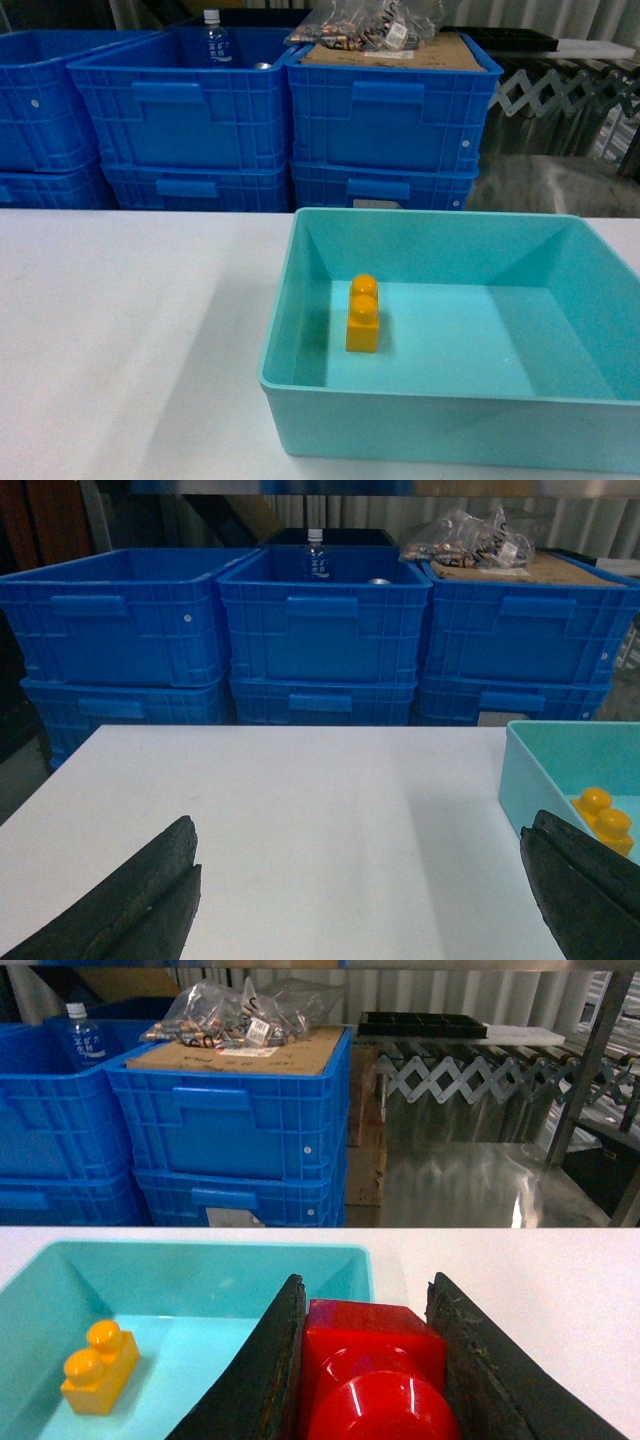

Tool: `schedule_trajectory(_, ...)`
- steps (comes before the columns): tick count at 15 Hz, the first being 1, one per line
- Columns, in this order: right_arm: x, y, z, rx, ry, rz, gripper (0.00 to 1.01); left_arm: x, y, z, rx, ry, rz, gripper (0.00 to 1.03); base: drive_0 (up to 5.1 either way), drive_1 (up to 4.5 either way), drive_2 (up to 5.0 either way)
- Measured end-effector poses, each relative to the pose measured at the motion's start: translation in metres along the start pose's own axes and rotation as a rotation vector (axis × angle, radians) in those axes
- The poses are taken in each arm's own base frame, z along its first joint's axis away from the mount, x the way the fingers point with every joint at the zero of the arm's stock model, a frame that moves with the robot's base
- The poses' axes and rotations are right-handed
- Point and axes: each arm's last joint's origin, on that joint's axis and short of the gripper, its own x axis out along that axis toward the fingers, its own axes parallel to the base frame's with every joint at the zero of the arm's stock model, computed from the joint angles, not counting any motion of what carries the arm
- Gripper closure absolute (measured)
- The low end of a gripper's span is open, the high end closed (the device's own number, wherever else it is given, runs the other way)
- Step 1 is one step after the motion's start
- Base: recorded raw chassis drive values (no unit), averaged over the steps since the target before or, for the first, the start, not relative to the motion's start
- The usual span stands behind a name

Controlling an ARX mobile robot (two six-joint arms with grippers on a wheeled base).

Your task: Pick red block from blue box to shelf

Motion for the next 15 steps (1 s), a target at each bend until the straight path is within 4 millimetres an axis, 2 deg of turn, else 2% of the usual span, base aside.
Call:
schedule_trajectory(7,-0.027,-0.019,-0.014,-0.001,0.010,-0.012,0.72,0.000,0.000,0.000,0.000,0.000,0.000,0.05,0.0,0.00,0.0)
schedule_trajectory(11,-0.039,-0.018,-0.024,-0.001,-0.001,0.002,0.72,0.000,0.000,0.000,0.000,0.000,0.000,0.05,0.0,0.00,0.0)
schedule_trajectory(15,-0.049,-0.018,-0.021,0.000,-0.011,0.003,0.72,0.000,0.000,0.000,0.000,0.000,0.000,0.05,0.0,0.00,0.0)
